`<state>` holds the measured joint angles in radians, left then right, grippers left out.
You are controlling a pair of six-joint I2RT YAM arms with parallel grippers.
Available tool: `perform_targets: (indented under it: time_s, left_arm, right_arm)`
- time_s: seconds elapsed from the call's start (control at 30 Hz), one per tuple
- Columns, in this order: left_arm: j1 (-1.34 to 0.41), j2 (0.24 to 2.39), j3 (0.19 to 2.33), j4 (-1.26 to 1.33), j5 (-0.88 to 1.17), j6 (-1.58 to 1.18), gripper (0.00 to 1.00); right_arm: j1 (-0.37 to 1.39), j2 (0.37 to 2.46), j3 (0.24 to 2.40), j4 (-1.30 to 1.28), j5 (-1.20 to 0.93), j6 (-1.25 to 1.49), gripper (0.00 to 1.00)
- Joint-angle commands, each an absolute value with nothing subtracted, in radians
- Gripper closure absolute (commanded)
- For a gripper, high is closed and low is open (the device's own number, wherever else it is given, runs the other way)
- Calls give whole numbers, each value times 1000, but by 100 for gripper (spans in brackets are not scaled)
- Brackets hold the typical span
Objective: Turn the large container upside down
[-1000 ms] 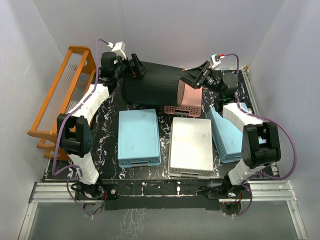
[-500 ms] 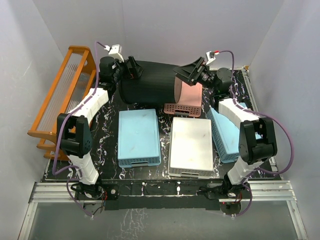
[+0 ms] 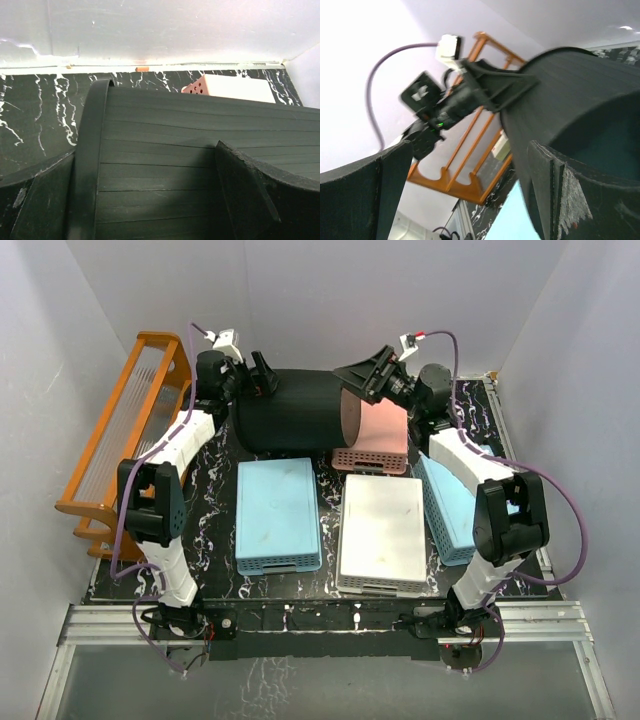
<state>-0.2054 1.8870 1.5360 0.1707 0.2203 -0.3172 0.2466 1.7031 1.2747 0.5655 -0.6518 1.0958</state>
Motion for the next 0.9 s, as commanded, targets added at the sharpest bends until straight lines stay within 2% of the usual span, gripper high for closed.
perform_targets:
  time_s: [0.0,0.3,0.43,0.57,0.7,0.87]
  left_arm:
    - [-236,2006,1504,-128,411,-152,1]
    - [-185,2006,1513,-27,545,-302,1]
    - [-174,2003,1513,-15,564,-316,1]
    - [-156,2005,1516,-9,580,-331,1]
    - [-137,2026,1538,-15,615,-353,1]
    - [-123,2068,1565,-20,627,-379,1]
  right_arm:
    - [367,1590,1404,732,-732,1084,2]
    - [376,1572,1445,658,-721,1042,2]
    - [375,1534,1527,323,-623,831,2]
    - [373,1503,1600,-85,-360,604,2]
    - [370,1453,1541,-249,-182,511,2]
    - [370,1381,1414,-282,-174,467,2]
